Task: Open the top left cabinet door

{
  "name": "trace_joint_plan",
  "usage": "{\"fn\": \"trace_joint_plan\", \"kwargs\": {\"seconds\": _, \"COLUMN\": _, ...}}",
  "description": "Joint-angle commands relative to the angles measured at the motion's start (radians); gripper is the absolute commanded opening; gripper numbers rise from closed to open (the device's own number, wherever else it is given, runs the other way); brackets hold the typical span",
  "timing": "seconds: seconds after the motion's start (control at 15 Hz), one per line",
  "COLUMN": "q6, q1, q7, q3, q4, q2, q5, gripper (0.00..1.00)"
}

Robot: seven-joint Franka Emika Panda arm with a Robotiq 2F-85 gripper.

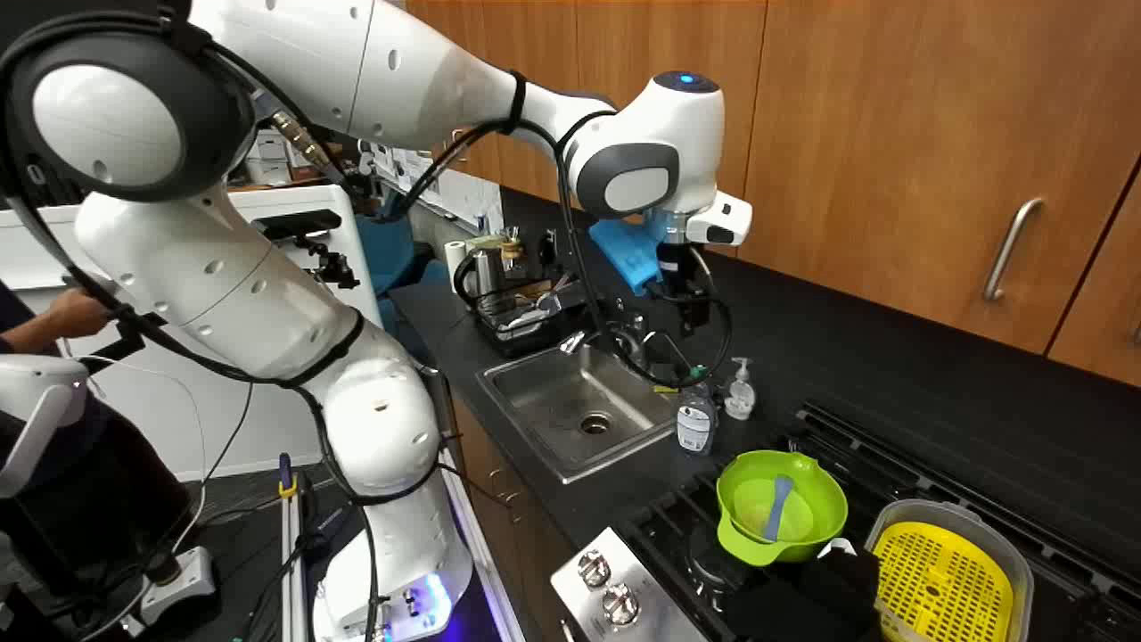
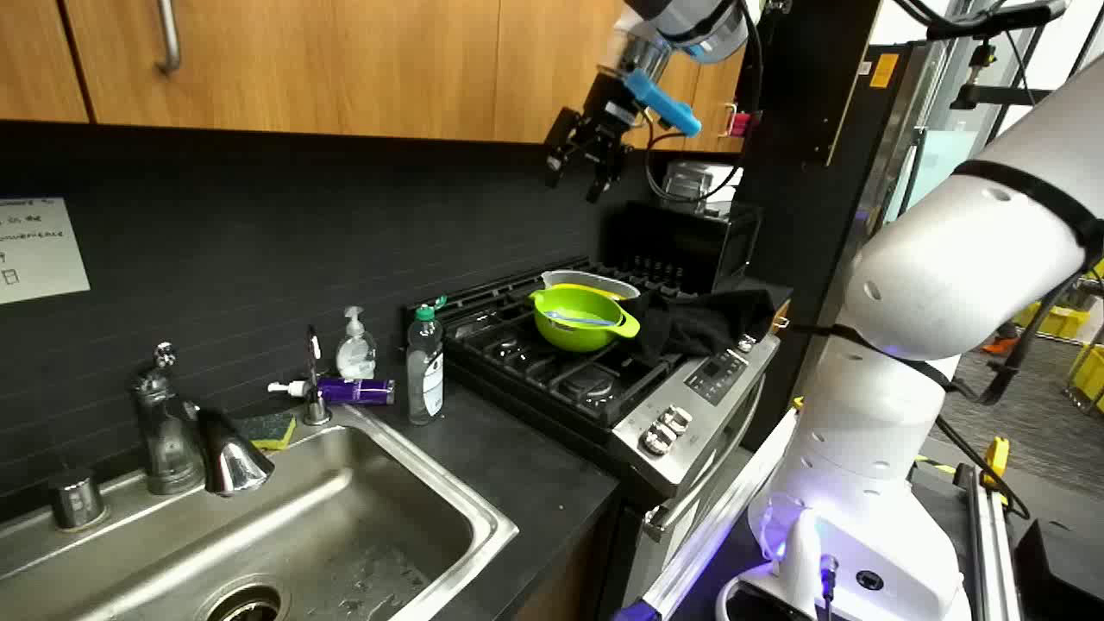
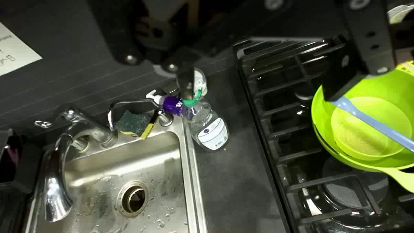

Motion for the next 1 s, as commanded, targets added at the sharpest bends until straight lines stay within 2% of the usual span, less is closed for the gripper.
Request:
{"fn": "trace_joint_plan", "kwargs": {"seconds": 0.0, "q6": -0.005, "q1": -0.017, "q7": -0.007, "q3": 0.015, "q4": 0.003, "q2": 0.002, "q5": 0.009, "gripper": 1.0}}
{"fn": "trace_joint_plan", "kwargs": {"seconds": 0.93, "q6": -0.009, "q1": -0.018, "q7": -0.019, "q3": 0.006, "q4": 0.005, "q2": 0.006, "q5": 0.009, "gripper": 1.0}}
